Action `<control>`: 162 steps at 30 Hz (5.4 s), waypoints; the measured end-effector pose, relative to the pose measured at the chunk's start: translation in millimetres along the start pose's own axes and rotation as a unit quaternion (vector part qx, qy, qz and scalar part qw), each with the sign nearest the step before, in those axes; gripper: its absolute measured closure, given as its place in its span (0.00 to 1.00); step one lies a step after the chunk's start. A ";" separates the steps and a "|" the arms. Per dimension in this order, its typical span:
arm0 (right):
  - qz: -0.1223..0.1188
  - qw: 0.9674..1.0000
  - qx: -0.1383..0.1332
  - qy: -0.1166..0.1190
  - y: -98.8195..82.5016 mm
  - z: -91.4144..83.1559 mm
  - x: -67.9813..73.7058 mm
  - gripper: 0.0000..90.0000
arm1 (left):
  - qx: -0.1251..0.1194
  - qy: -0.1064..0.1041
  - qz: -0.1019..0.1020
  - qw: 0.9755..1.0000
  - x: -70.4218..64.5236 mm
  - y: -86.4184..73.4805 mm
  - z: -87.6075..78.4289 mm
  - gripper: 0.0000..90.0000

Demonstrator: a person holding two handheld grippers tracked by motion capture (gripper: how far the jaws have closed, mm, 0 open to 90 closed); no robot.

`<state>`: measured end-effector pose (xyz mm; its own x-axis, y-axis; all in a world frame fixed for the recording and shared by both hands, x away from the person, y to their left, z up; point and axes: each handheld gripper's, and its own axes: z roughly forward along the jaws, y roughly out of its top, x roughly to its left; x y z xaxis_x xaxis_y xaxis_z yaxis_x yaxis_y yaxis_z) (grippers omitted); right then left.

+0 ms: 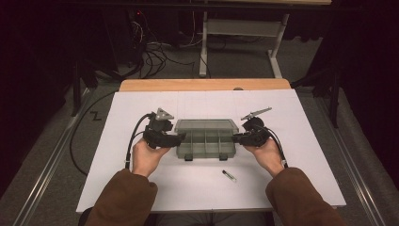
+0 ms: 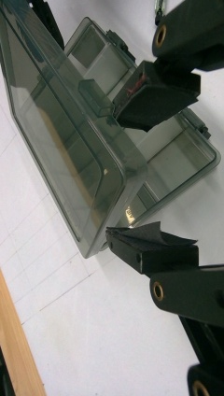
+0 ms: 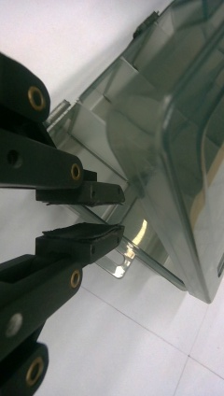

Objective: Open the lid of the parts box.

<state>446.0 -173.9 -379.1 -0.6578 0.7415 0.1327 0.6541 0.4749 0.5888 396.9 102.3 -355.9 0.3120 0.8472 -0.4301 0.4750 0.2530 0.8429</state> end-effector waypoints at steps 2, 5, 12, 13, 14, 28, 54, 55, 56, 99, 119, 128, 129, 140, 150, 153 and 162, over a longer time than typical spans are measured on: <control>0.006 1.000 0.006 -0.003 2.3 2.8 -1.3 0.88 | -0.002 -0.001 -0.001 1.000 -0.1 1.2 0.3 0.44; 0.009 1.000 0.009 -0.007 3.4 4.6 -2.1 0.87 | -0.004 -0.002 -0.003 1.000 0.0 2.5 0.5 0.44; 0.014 1.000 0.017 -0.011 6.8 8.8 -4.0 0.85 | -0.011 -0.005 -0.009 1.000 1.0 4.8 1.2 0.44; 0.015 1.000 0.021 -0.012 8.2 9.8 -5.2 0.84 | -0.011 -0.006 -0.009 1.000 1.2 5.2 1.6 0.44; 0.017 1.000 0.024 -0.011 8.9 10.0 -5.4 0.84 | -0.010 -0.005 -0.008 1.000 1.3 5.6 2.2 0.44; 0.016 0.999 0.034 -0.026 11.5 11.9 -2.9 0.83 | -0.004 0.002 -0.008 1.000 3.7 9.1 11.5 0.48; 0.016 0.999 0.041 -0.025 12.8 11.9 -3.0 0.83 | -0.001 0.011 -0.022 1.000 11.8 26.3 34.3 0.51; 0.011 0.999 0.041 -0.027 13.1 12.2 -2.7 0.83 | 0.000 0.011 -0.022 1.000 11.4 27.0 34.7 0.52; 0.011 0.999 0.041 -0.027 13.1 12.2 -2.7 0.83 | -0.001 0.011 -0.021 1.000 11.3 27.7 34.9 0.52; 0.009 0.998 0.058 -0.035 17.8 12.9 0.4 0.83 | -0.030 0.013 -0.044 0.999 15.1 55.8 53.4 0.64; 0.007 0.998 0.060 -0.031 18.0 12.8 -0.6 0.83 | -0.026 0.038 -0.051 0.998 29.2 53.4 76.5 0.73; 0.006 0.998 0.061 -0.033 18.3 12.8 0.0 0.83 | -0.027 0.056 -0.059 0.996 33.7 50.8 87.1 0.77; 0.006 0.998 0.061 -0.033 18.2 12.8 -0.1 0.83 | -0.029 0.055 -0.062 0.996 33.8 50.3 88.3 0.77; 0.006 0.998 0.060 -0.034 18.0 12.9 0.3 0.83 | -0.023 0.052 -0.058 0.997 40.2 46.1 97.4 0.79; 0.004 0.998 0.059 -0.033 17.6 12.9 0.1 0.83 | 0.014 0.088 -0.047 0.995 46.3 36.4 109.5 0.80; 0.005 0.998 0.058 -0.033 17.6 12.9 0.2 0.83 | 0.017 0.091 -0.046 0.995 47.2 34.9 111.3 0.81; 0.002 0.998 0.057 -0.035 17.2 12.9 0.4 0.83 | 0.025 0.102 -0.041 0.994 48.6 30.2 115.8 0.81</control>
<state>461.8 -159.4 -379.1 -0.6294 0.7732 0.0772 0.6978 0.5187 0.4940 521.7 97.0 -388.8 0.0995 0.9028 -0.4184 0.5345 0.3061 0.7878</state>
